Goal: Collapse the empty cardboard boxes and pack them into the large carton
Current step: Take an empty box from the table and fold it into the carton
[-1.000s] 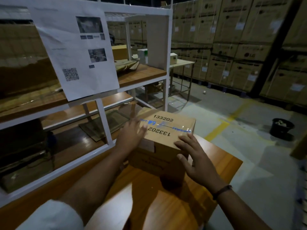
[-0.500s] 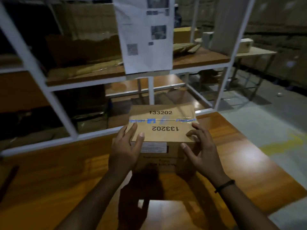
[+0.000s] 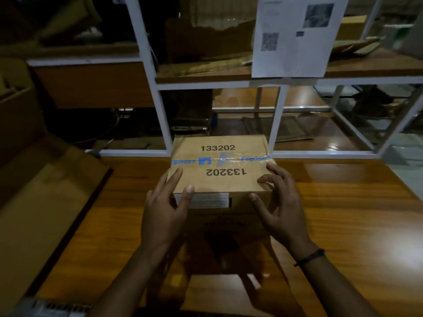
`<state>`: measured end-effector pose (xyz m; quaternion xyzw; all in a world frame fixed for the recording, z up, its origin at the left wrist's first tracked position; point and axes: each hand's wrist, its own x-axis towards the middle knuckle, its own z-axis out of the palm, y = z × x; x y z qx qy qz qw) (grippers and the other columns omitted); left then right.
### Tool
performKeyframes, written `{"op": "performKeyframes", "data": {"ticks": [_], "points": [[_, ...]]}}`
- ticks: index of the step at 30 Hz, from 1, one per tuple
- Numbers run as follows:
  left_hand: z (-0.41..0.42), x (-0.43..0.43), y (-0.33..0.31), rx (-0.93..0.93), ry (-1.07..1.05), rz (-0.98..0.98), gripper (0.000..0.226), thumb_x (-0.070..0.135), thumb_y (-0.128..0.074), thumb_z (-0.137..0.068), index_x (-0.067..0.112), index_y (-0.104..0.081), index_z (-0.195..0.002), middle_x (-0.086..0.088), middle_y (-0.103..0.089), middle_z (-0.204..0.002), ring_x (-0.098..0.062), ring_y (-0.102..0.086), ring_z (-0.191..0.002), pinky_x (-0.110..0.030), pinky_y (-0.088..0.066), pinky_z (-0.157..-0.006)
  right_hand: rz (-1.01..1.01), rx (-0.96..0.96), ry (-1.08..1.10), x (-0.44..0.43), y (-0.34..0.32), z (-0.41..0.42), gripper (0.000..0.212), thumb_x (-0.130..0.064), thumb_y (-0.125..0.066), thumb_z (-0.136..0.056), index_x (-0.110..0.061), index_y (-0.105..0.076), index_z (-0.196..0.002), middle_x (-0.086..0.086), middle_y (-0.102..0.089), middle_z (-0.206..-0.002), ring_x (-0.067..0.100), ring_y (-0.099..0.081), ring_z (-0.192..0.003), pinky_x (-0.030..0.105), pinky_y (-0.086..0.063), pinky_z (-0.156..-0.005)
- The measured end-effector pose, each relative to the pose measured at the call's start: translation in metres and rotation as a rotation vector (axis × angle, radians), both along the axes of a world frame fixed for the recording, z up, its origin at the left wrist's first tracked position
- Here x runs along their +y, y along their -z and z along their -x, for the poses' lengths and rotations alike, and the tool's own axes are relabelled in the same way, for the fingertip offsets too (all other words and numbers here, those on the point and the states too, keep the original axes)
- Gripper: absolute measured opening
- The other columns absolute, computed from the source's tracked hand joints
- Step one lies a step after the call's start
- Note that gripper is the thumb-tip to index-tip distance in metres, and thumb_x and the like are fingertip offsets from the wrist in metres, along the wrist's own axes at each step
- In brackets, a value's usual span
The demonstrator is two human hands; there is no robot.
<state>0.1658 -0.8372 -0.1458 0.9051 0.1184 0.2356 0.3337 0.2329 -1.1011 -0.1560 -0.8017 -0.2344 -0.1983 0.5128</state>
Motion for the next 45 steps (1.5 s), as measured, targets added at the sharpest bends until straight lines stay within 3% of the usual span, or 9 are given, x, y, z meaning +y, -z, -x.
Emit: {"op": "performKeyframes", "data": {"ticks": [5, 10, 15, 18, 24, 29, 36, 41, 45], "points": [[0.013, 0.023, -0.001, -0.014, 0.019, 0.085, 0.075, 0.074, -0.047, -0.093, 0.044, -0.026, -0.159, 0.009, -0.038, -0.16, -0.021, -0.039, -0.141, -0.052, -0.05, -0.101, -0.027, -0.01, 0.055, 0.02, 0.006, 0.016, 0.049, -0.048, -0.065, -0.09, -0.028, -0.055, -0.133, -0.004, -0.023, -0.162, 0.006, -0.033, -0.144, 0.014, -0.052, -0.091], [0.025, 0.036, 0.021, 0.112, 0.057, 0.315, 0.105, 0.058, -0.062, -0.087, 0.043, 0.012, -0.16, 0.007, -0.042, -0.154, -0.02, -0.06, -0.122, -0.026, -0.053, -0.071, -0.021, 0.063, 0.269, 0.032, 0.042, 0.048, 0.103, -0.03, -0.076, -0.087, -0.043, -0.005, -0.159, 0.003, -0.002, -0.169, 0.007, -0.016, -0.151, 0.01, -0.039, -0.099], [0.03, 0.065, 0.077, 0.295, 0.21, 0.31, 0.078, 0.073, -0.064, -0.083, 0.06, -0.025, -0.15, 0.017, -0.051, -0.146, -0.01, -0.059, -0.126, -0.043, -0.059, -0.091, -0.042, 0.353, 0.258, 0.04, 0.076, 0.066, 0.103, -0.051, -0.071, -0.084, -0.049, 0.001, -0.158, -0.005, -0.027, -0.164, 0.022, -0.048, -0.138, 0.05, -0.058, -0.096], [0.026, 0.066, 0.086, 0.323, 0.276, 0.342, 0.056, 0.055, -0.069, -0.089, 0.065, -0.04, -0.136, 0.019, -0.056, -0.139, -0.007, -0.056, -0.126, -0.044, -0.054, -0.099, -0.018, 0.39, 0.273, 0.045, 0.078, 0.065, 0.103, -0.054, -0.07, -0.082, -0.05, 0.0, -0.158, 0.0, -0.044, -0.156, 0.023, -0.052, -0.135, 0.05, -0.056, -0.098], [0.016, 0.075, 0.082, 0.275, 0.233, 0.325, 0.071, 0.056, -0.07, -0.088, 0.038, -0.039, -0.149, 0.004, -0.04, -0.156, -0.018, -0.052, -0.132, -0.045, -0.054, -0.099, 0.125, 0.328, 0.319, 0.051, 0.055, 0.06, 0.114, -0.044, -0.076, -0.083, -0.049, 0.011, -0.157, 0.006, -0.045, -0.155, 0.028, -0.056, -0.13, 0.049, -0.061, -0.087], [0.014, 0.088, 0.047, 0.106, 0.237, 0.351, 0.088, 0.067, -0.065, -0.086, 0.039, -0.024, -0.159, 0.012, -0.03, -0.146, -0.008, -0.044, -0.127, -0.026, -0.055, -0.085, 0.148, 0.165, 0.336, 0.06, 0.013, 0.058, 0.111, -0.045, -0.081, -0.079, -0.042, -0.007, -0.161, -0.015, -0.037, -0.145, 0.024, -0.047, -0.13, 0.042, -0.05, -0.093], [0.005, 0.083, 0.03, 0.035, 0.196, 0.251, 0.081, 0.05, -0.06, -0.092, 0.036, -0.02, -0.161, 0.006, -0.027, -0.148, -0.003, -0.034, -0.127, -0.012, -0.041, -0.073, 0.094, 0.129, 0.385, 0.069, 0.014, 0.047, 0.055, -0.069, -0.054, -0.09, -0.036, -0.055, -0.133, -0.009, -0.044, -0.147, 0.019, -0.048, -0.133, 0.051, -0.058, -0.09], [0.008, 0.084, 0.055, 0.096, 0.152, 0.338, 0.079, 0.059, -0.062, -0.085, 0.034, -0.033, -0.155, 0.008, -0.035, -0.15, -0.012, -0.047, -0.128, -0.017, -0.047, -0.072, -0.121, 0.145, 0.3, 0.077, 0.042, 0.065, 0.097, -0.083, -0.046, -0.085, -0.032, -0.014, -0.161, -0.003, -0.027, -0.161, 0.021, -0.041, -0.141, 0.036, -0.051, -0.097], [0.016, 0.085, 0.085, 0.196, 0.136, 0.408, 0.083, 0.085, -0.051, -0.076, 0.039, -0.037, -0.144, -0.009, -0.057, -0.137, -0.029, -0.064, -0.115, -0.028, -0.055, -0.072, 0.072, 0.281, 0.294, 0.079, 0.073, 0.079, 0.117, -0.085, -0.056, -0.077, -0.044, 0.019, -0.157, -0.004, 0.0, -0.169, 0.037, -0.031, -0.148, 0.059, -0.057, -0.091]]}}
